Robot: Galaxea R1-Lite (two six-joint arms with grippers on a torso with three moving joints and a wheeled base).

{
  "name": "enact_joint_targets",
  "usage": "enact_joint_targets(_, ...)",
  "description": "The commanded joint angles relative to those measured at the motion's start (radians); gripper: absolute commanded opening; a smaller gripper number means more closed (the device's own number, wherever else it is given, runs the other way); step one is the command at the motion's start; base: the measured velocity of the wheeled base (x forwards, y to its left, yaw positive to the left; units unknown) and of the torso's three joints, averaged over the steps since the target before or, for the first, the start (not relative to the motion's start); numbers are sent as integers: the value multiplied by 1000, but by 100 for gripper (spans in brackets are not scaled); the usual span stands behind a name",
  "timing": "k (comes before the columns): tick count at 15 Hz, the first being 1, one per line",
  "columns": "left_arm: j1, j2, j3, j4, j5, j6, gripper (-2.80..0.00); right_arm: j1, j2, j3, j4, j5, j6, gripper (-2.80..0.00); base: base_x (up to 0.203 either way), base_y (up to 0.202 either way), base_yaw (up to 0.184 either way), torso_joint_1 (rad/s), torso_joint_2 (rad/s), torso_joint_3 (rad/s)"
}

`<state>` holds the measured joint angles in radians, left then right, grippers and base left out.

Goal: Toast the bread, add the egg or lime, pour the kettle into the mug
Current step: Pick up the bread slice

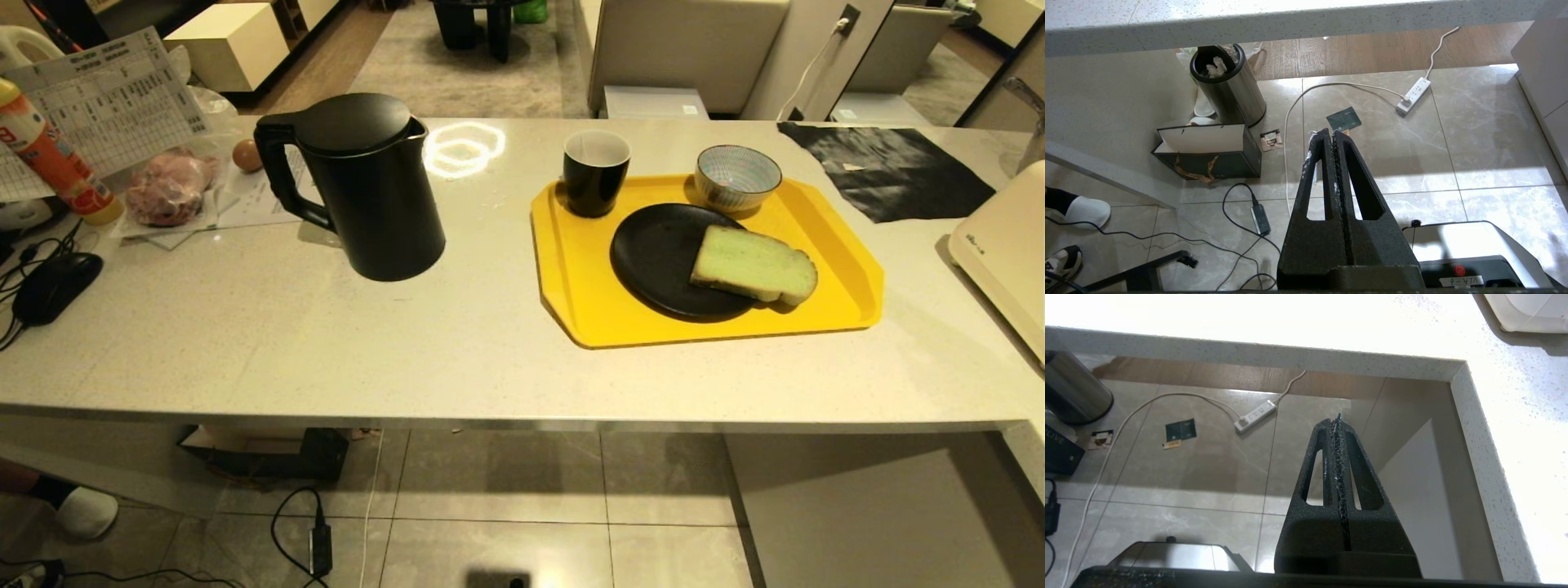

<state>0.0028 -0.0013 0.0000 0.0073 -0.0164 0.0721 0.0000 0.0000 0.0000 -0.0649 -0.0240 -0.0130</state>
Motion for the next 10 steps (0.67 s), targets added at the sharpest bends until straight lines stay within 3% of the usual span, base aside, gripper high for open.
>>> enact_joint_targets(1,0,1,0,-2,-1,-3,-280,0,1,25,8,-1,1,-280,0,0,0,0,0,0)
enact_joint_targets(4,0,1,0,-4,0,-11,-280,0,127,-74,61,4,0,-280,0,0,0,0,0,0)
enact_joint_targets(10,1,1,0,-4,0,-12,-280,1,760,-367,12,99,7,-280,0,0,0,0,0,0)
